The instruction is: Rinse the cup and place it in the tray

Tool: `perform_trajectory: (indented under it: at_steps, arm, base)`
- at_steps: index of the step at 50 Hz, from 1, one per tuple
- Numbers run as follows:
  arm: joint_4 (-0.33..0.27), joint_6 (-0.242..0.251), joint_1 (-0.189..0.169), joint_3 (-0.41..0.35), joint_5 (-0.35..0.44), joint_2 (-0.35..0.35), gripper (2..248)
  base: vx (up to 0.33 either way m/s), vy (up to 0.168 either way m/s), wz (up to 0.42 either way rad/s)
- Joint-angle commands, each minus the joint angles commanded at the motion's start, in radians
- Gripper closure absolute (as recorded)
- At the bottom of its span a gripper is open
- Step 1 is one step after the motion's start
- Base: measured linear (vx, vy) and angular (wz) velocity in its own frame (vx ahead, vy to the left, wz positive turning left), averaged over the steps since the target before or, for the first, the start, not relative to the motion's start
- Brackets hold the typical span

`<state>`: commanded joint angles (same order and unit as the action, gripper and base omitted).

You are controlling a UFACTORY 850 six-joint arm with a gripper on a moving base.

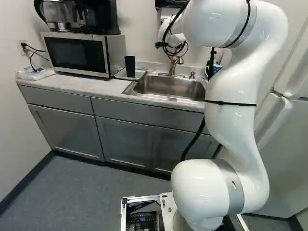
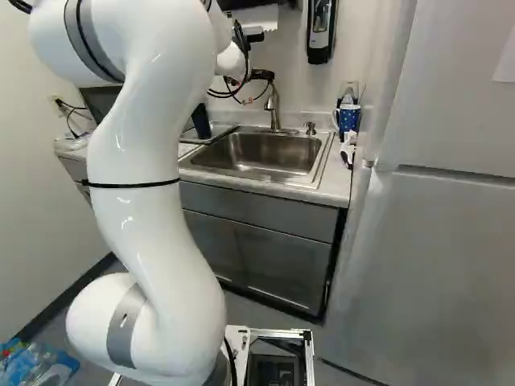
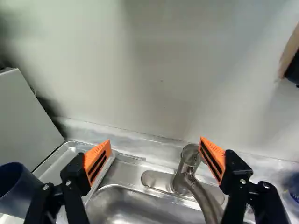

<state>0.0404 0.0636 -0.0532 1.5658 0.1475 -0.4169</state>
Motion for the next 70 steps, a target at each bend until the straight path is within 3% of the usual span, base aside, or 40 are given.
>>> perform_trajectory:
  at_steps: [49, 70]
  arm:
    - [0.000, 0.000, -0.002, -0.028, -0.025, 0.023, 3]
    - [0.000, 0.000, -0.040, -0.099, -0.025, 0.084, 3]
  base:
    - [0.000, 0.000, 0.000]
    - [0.000, 0.000, 0.000]
